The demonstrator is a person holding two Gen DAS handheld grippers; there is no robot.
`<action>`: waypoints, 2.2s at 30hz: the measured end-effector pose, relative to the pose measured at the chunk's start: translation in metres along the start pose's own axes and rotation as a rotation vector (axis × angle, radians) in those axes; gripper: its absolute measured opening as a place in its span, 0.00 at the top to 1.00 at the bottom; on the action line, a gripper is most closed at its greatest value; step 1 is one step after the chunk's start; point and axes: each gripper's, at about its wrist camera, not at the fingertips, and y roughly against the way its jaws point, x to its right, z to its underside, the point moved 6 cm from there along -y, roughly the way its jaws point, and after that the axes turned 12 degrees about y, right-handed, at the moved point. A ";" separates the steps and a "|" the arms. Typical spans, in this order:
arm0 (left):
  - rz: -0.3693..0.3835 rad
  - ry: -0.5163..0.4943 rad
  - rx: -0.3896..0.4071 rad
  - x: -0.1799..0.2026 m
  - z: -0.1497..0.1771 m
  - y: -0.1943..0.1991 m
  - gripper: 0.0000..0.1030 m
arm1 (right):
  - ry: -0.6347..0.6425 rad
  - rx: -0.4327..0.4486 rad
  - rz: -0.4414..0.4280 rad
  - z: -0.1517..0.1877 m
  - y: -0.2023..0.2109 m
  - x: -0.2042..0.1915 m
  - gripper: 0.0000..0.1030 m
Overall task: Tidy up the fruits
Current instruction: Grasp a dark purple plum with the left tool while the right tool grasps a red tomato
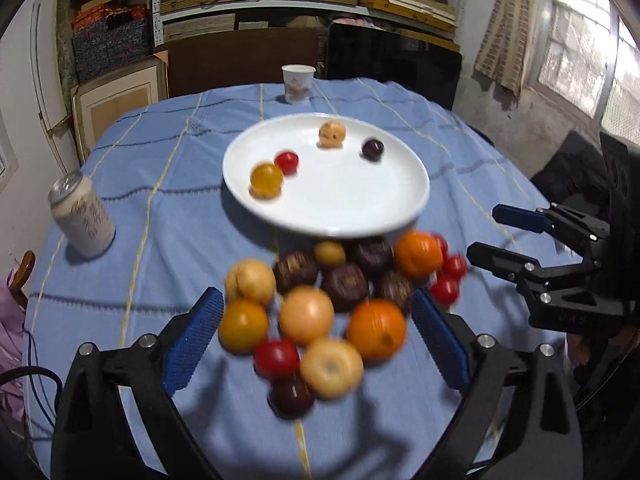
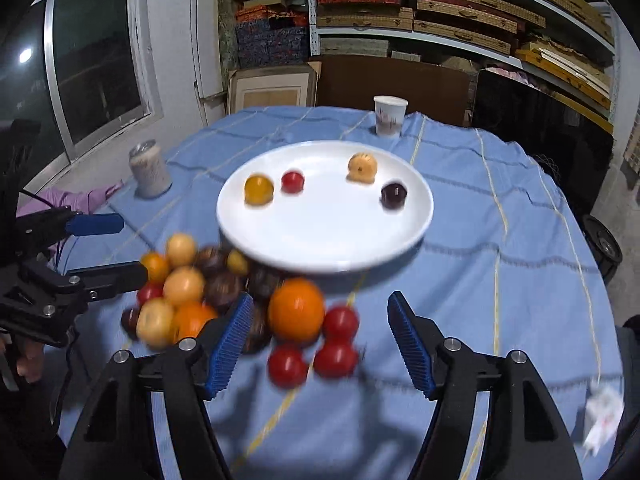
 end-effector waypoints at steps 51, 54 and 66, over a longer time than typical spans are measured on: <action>-0.133 0.064 -0.098 -0.049 0.055 -0.029 0.49 | -0.078 -0.124 -0.194 0.050 -0.033 -0.042 0.70; -0.128 0.035 -0.089 -0.043 0.057 -0.028 0.62 | -0.084 -0.123 -0.199 0.050 -0.033 -0.041 0.70; -0.101 0.009 -0.054 -0.031 0.064 -0.010 0.68 | -0.103 -0.117 -0.213 0.051 -0.032 -0.039 0.70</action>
